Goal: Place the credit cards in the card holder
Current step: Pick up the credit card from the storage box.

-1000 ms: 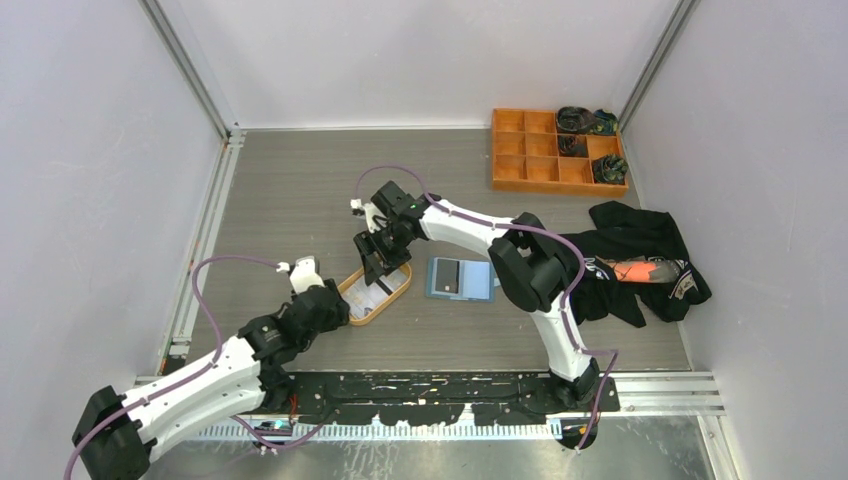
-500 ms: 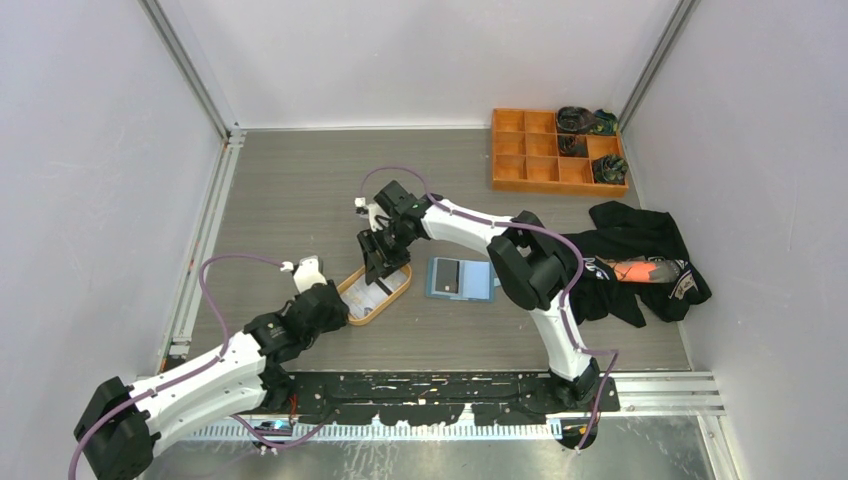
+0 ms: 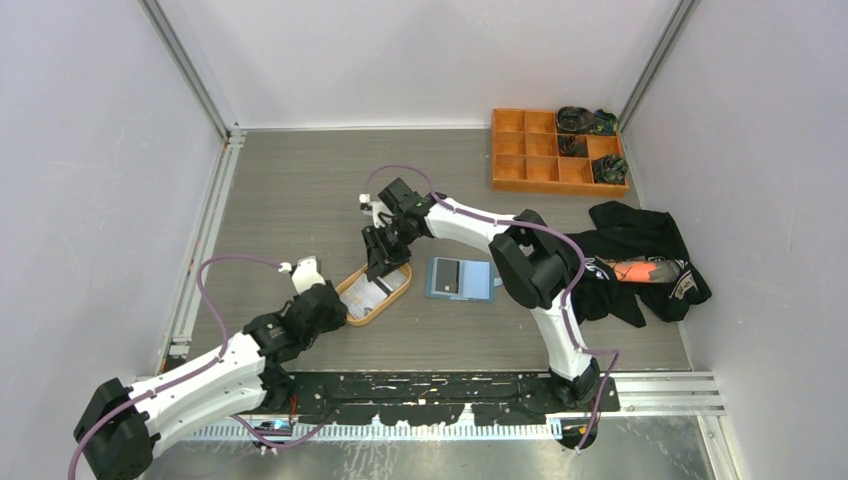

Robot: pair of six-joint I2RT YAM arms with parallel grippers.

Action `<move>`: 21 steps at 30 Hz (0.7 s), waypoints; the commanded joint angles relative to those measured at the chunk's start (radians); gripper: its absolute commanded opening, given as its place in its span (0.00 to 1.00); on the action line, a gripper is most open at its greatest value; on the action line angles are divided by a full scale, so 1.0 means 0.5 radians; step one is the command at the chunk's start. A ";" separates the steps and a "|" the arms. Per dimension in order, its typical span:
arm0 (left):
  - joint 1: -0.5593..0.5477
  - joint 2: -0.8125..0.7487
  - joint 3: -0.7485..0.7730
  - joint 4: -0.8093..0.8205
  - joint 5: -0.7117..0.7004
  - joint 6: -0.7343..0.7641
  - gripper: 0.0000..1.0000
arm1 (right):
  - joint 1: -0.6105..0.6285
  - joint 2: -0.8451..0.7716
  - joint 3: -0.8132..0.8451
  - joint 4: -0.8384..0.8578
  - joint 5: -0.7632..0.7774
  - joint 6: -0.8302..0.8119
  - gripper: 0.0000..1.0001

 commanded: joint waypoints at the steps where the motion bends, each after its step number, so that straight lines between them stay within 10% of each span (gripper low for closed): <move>1: -0.007 -0.046 0.010 0.243 0.058 -0.048 0.26 | 0.099 -0.158 -0.002 0.110 -0.307 0.093 0.43; 21: -0.007 -0.114 0.004 0.209 0.044 -0.051 0.26 | 0.113 -0.154 0.026 -0.088 0.089 -0.113 0.39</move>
